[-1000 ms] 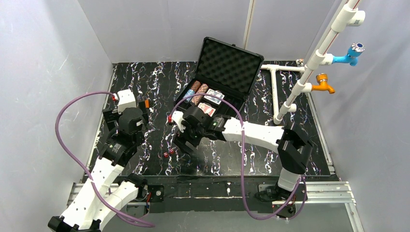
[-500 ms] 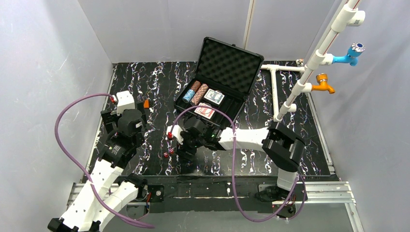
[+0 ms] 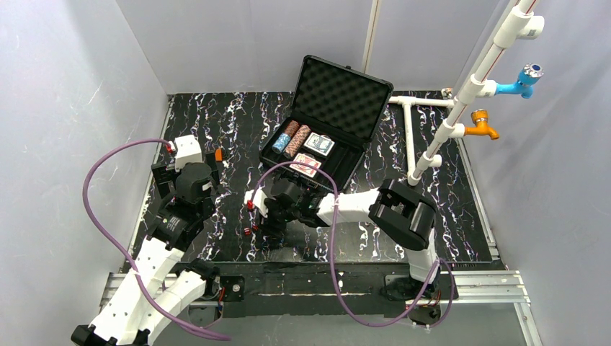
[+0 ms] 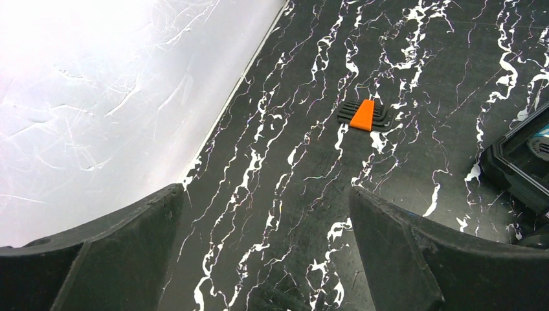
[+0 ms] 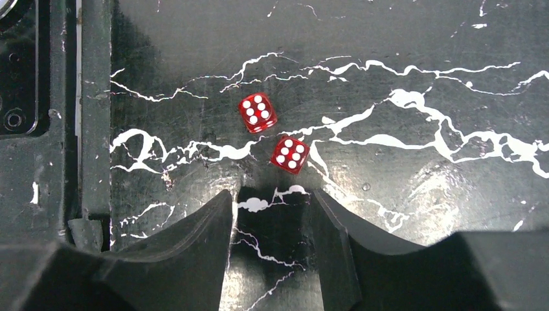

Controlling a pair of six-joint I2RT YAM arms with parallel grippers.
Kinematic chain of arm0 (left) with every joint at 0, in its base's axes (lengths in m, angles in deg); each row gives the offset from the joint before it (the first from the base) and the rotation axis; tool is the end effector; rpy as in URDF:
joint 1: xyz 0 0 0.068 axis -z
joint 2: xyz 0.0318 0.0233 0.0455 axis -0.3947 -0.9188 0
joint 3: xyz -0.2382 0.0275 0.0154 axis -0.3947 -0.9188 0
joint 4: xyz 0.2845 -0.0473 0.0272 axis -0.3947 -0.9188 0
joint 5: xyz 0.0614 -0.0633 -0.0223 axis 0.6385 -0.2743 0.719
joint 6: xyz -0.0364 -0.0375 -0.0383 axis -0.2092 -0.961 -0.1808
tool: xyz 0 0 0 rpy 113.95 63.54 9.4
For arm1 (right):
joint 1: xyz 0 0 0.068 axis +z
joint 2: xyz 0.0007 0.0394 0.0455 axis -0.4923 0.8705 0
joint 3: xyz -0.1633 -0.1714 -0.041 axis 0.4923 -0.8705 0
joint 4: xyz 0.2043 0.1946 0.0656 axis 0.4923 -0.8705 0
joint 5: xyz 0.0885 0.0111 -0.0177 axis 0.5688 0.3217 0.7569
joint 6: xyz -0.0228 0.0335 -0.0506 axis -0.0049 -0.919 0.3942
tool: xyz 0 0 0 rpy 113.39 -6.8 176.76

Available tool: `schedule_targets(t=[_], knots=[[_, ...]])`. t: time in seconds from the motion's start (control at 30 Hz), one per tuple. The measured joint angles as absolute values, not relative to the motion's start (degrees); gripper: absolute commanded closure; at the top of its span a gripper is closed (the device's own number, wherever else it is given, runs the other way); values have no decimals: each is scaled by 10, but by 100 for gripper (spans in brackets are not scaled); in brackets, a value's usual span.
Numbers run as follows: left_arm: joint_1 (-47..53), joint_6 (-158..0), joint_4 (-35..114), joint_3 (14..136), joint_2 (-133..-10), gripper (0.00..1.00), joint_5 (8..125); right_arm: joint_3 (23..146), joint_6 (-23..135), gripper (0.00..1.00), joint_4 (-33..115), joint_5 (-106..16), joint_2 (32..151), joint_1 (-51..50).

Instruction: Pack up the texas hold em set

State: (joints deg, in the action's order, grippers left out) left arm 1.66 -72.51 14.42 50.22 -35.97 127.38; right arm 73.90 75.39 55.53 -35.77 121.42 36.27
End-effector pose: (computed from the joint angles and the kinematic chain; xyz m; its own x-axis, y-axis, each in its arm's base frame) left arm 0.2065 -0.0515 0.3285 -0.2009 0.0344 -0.9790 -0.4562 0.8811 0.1246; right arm 0.1666 0.4066 0.1044 -0.0059 -0.5182 -0.8552 -0.9981 0.0555 -0.0268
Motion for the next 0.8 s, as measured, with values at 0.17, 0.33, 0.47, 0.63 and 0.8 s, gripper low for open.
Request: schedule_targets(t=[0.17,0.33,0.47,0.63,0.8], knots=[[17,-723,145,501,-359,2,1271,739,757,49,576,-358,1232,368],[17,-721,147,500,-359,2,1268,739,757,56,591,-361,1245,373],[17,-720,150,495,-359,2,1266,740,753,59,603,-364,1251,375],[16,-719,150,494,-359,2,1265,742,745,54,608,-377,1253,377],[16,-719,150,494,-359,2,1262,747,735,51,617,-396,1259,379]])
